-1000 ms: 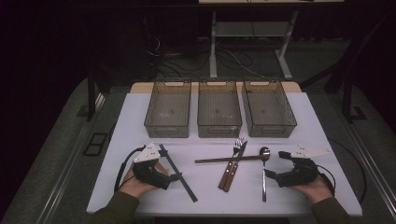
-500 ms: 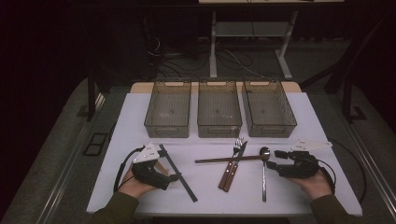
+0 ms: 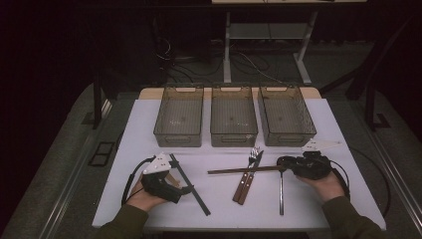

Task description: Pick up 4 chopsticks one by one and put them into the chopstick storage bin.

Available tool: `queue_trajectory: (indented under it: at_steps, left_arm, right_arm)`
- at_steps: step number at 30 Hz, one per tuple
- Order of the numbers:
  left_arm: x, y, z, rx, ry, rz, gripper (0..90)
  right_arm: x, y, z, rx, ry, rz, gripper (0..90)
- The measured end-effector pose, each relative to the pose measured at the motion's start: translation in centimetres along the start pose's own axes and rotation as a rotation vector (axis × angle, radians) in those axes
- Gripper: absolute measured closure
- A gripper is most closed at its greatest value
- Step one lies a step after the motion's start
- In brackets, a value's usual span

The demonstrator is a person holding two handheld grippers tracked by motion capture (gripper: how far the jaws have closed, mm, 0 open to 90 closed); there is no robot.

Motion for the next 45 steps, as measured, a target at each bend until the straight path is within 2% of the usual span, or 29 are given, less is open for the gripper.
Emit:
queue_trajectory:
  at_steps: [7,18,31,45]
  left_arm:
    - [0.0,0.0,-0.1,0.004,0.002,0.001,0.0]
    - [0.0,0.1,-0.1,0.005,-0.002,-0.001,0.0]
    - [0.0,0.1,-0.2,0.007,-0.005,0.001,0.0]
    - [0.0,0.1,-0.1,0.01,-0.005,0.001,0.0]
  right_arm:
    - [-0.3,0.6,-1.0,0.005,-0.029,0.0,89.4]
    - [0.0,0.7,-2.1,0.027,-0.083,0.021,89.4]
    - [0.1,0.8,-2.4,0.048,-0.105,0.036,89.4]
    - [0.3,0.7,-2.6,0.049,-0.134,0.043,89.4]
Point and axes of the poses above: each handheld gripper's, and its own axes: z roughly backward along the jaws, x roughly out of its underside, y roughly to its right, the point moved 2 cm from there along -z, roughly forward along the jaws, and after that the axes turned 4 degrees about x, right-handed, at the moved point
